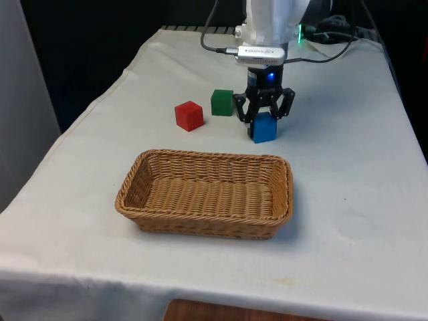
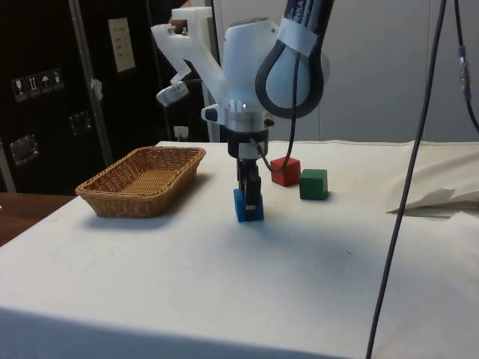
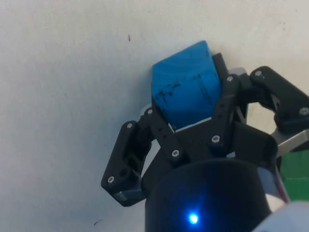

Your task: Pick up the blue cube and place it into the basket.

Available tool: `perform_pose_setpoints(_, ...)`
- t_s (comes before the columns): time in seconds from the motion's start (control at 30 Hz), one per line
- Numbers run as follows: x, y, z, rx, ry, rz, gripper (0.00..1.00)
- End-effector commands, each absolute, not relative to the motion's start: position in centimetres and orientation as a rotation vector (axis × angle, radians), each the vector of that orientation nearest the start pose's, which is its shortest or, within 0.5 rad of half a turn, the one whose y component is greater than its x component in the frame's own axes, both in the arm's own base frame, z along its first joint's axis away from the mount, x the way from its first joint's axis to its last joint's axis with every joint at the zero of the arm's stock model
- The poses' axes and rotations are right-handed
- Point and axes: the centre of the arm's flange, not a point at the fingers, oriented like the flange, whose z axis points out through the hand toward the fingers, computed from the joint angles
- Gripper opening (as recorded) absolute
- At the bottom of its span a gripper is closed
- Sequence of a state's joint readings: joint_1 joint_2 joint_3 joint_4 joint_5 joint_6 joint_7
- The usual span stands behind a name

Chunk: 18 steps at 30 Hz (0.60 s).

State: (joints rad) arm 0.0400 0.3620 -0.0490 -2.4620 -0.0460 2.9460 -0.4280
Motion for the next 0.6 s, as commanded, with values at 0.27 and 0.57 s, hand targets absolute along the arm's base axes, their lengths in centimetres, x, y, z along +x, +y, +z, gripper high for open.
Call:
perform_pose_setpoints(0.27, 48.8, -0.3, 16.5, -3.104, -0.740, -0.182, 0.00)
perform_pose_setpoints(0.57, 50.2, -0.3, 18.7, -3.109, -0.734, -0.218, 0.00)
